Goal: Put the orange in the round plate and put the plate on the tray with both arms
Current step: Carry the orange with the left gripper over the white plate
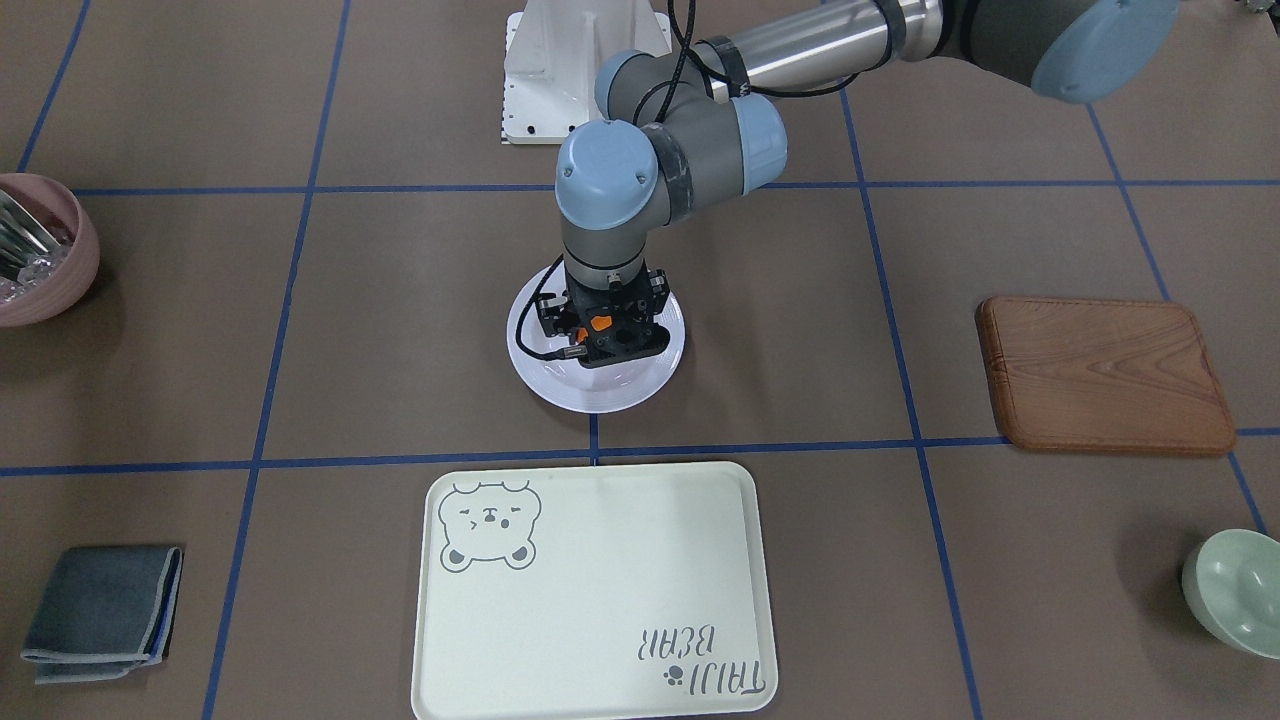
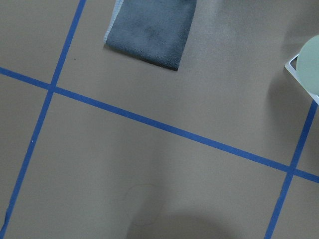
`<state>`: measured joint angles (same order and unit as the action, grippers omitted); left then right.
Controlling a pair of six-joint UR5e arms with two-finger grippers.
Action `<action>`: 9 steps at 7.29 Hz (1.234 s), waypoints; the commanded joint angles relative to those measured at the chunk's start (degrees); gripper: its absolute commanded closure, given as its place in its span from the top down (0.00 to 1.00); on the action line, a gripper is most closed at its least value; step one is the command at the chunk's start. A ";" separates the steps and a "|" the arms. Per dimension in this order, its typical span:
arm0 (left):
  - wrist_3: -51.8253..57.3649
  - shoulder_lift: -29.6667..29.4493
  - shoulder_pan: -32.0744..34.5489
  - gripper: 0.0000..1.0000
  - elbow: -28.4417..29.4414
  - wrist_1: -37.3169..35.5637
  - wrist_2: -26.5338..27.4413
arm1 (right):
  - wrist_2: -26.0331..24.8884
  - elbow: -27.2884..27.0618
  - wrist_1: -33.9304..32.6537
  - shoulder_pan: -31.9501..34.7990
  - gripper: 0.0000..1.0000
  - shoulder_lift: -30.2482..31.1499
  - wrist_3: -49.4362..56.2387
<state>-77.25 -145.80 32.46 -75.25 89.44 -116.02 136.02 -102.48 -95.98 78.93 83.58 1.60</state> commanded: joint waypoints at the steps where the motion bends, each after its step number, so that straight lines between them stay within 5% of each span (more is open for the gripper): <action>1: -0.09 -0.10 -0.56 0.00 1.16 0.38 0.18 | -0.05 0.00 0.00 -0.09 1.00 0.00 0.07; 7: -0.18 -0.45 -0.99 0.00 4.06 3.54 1.32 | -0.22 0.00 0.00 -0.27 1.00 0.00 0.07; 8: -0.09 -0.54 -1.08 0.26 4.06 3.54 1.32 | -0.23 0.00 0.00 -0.27 1.00 0.09 0.07; 9: -0.01 -0.45 -1.78 0.64 4.24 3.54 1.93 | -0.23 0.09 0.00 -0.27 1.00 0.00 0.07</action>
<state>-77.35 -146.27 31.28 -71.17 92.98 -114.58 135.80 -102.46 -95.98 78.66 83.61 1.67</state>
